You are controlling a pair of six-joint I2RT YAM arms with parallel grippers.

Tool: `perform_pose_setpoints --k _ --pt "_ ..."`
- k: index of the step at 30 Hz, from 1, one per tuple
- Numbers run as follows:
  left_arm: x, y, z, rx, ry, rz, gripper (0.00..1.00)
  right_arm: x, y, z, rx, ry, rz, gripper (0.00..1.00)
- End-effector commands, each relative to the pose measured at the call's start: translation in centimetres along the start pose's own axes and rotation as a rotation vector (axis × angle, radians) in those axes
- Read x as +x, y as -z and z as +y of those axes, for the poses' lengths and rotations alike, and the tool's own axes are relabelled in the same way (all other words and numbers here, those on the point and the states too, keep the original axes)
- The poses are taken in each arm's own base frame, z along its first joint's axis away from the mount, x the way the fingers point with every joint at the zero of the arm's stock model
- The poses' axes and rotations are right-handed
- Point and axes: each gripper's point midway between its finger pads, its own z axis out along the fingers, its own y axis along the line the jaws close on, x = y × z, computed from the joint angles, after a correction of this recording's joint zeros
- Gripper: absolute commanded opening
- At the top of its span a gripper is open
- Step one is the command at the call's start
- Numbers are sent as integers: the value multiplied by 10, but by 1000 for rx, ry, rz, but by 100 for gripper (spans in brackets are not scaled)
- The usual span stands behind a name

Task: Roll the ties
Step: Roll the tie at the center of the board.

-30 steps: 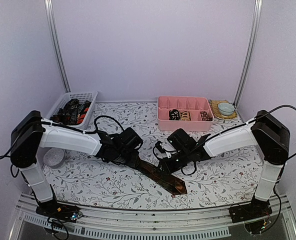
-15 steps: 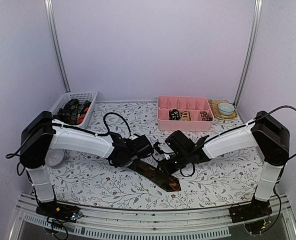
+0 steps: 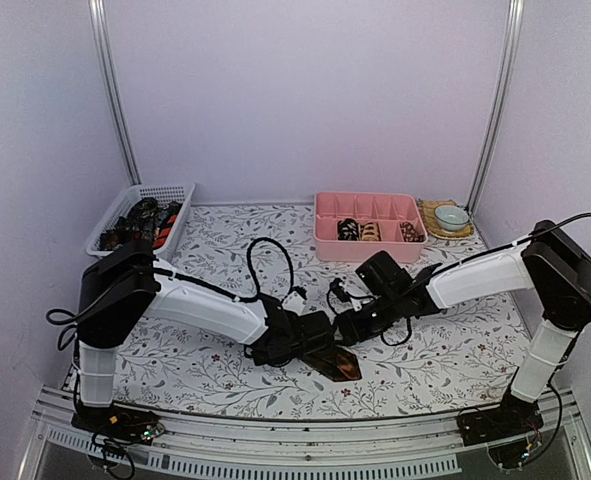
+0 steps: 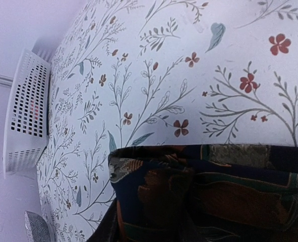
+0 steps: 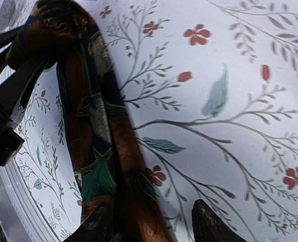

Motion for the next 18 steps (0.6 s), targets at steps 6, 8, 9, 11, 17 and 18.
perform_pose_setpoints --k 6,8,9,11,17,18 --pt "45 -9 -53 214 -120 112 24 -40 86 6 -140 -77 -167 55" --pt "47 -9 -58 240 -127 119 25 -43 93 4 -157 -91 -180 55" --pt "48 -9 -61 253 -127 123 26 -44 96 3 -162 -96 -186 55" --pt "49 -8 -66 280 -129 130 28 -46 99 3 -171 -103 -192 55" --pt "48 0 -77 368 -122 133 37 -47 98 4 -198 -120 -191 55" --pt "48 1 -78 380 -123 134 39 -47 97 4 -198 -123 -191 55"
